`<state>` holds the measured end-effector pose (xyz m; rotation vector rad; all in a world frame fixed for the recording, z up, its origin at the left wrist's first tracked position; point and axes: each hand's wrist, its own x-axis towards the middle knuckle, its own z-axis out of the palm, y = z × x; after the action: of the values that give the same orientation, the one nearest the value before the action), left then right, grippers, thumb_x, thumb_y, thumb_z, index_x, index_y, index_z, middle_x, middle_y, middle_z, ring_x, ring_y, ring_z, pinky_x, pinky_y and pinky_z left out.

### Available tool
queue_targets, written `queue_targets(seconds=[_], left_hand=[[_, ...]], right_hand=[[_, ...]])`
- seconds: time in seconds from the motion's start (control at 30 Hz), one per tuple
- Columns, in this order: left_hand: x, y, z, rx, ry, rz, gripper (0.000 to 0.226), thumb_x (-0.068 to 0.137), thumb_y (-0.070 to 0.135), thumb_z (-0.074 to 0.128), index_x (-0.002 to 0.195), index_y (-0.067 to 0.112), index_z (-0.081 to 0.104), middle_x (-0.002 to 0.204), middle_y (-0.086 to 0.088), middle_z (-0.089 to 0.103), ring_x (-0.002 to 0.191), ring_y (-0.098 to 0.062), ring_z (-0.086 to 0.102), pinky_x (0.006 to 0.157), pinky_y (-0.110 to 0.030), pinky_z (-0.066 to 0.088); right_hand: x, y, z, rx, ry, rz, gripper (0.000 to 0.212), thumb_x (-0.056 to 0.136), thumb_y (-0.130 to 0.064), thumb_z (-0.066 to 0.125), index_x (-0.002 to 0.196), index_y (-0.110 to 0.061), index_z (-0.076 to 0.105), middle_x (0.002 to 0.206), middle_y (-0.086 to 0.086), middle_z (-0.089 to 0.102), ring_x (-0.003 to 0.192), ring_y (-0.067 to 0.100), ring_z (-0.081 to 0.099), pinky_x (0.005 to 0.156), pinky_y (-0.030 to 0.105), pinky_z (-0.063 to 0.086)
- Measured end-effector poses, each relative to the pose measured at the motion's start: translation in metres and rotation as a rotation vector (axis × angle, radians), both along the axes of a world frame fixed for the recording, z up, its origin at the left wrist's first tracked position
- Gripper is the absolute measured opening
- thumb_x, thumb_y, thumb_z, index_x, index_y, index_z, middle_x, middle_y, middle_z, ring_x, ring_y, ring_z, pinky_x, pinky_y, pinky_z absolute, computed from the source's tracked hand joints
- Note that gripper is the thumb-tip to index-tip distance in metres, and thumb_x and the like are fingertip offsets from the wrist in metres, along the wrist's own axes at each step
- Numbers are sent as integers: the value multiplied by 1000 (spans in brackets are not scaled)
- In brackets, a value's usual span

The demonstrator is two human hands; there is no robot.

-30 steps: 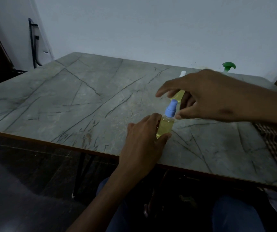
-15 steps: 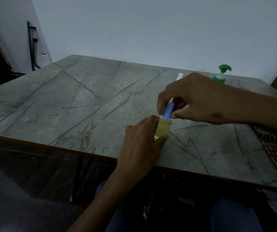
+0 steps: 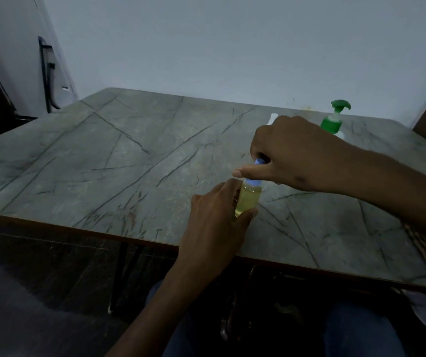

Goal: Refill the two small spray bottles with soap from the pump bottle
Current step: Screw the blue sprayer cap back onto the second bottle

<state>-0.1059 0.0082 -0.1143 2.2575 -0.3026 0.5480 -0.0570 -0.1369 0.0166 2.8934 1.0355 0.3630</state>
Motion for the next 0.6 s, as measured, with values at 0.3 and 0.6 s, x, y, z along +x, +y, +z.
queue_targets(seconds=[0.3, 0.6], left_hand=[[-1, 1, 4, 2, 44, -23, 32, 90, 38, 69, 118, 26, 60, 108, 10, 65, 94, -10, 61, 92, -46, 51], [-1, -3, 7, 11, 75, 29, 36, 89, 38, 72, 118, 19, 60, 108, 3, 67, 93, -14, 62, 95, -46, 49]], right_hand=[[-5, -12, 37, -75, 188, 199, 39, 89, -43, 71, 127, -41, 62, 105, -31, 53, 95, -8, 63, 83, 16, 51], [9, -16, 2, -51, 168, 278, 27, 94, -15, 72, 120, -18, 73, 111, -12, 60, 99, 1, 51, 94, 8, 32]])
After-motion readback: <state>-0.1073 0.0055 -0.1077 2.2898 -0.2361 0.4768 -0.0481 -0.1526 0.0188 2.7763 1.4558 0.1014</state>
